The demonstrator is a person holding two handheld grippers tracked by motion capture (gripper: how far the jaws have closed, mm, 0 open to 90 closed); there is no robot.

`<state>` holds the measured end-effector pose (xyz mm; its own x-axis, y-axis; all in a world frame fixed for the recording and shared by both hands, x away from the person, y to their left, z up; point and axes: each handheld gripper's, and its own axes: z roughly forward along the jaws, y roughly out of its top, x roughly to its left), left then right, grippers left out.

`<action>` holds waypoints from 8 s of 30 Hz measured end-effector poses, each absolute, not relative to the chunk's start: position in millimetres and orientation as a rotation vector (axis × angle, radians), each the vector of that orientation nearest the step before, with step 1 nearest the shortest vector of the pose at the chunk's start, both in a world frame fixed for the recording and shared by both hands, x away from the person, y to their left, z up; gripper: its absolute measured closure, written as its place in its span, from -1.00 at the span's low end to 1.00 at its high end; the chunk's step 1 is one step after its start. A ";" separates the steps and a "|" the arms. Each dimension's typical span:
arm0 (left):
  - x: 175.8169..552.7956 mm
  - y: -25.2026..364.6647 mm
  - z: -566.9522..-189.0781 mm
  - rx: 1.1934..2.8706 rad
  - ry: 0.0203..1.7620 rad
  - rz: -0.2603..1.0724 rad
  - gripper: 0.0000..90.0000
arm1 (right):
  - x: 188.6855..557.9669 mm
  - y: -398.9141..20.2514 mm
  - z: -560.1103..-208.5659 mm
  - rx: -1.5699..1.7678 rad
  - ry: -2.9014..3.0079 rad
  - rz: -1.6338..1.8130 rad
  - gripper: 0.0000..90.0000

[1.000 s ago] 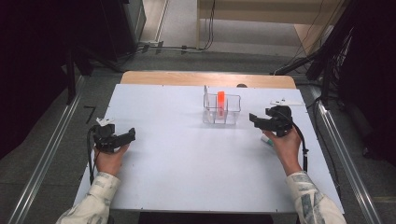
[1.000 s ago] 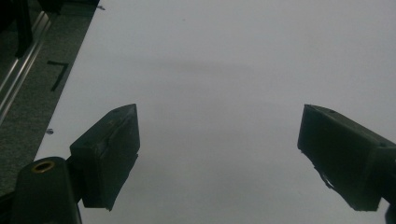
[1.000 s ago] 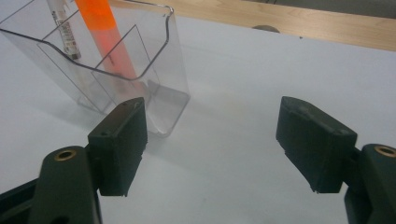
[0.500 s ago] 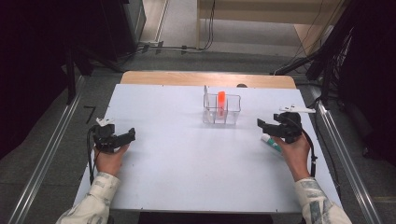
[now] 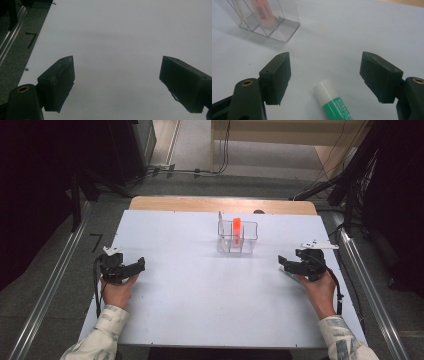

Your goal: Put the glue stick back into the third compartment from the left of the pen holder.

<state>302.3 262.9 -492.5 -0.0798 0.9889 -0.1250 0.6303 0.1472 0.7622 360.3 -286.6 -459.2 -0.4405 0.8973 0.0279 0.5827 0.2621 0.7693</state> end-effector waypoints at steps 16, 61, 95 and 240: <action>301.2 264.8 -491.7 1.543 1.786 0.711 -0.71 | 359.1 -287.3 -480.6 1.297 2.150 0.952 -0.40; 302.5 264.1 -492.9 1.555 1.781 0.701 -0.71 | 365.9 -285.1 -500.7 1.302 2.264 0.855 0.26; 302.0 265.0 -492.1 1.546 1.779 0.702 -0.71 | 365.6 -289.2 -490.2 1.381 2.222 0.882 0.41; 302.6 269.3 -492.5 1.536 1.787 0.698 -0.71 | 467.2 -165.0 -399.6 1.357 2.124 1.190 0.39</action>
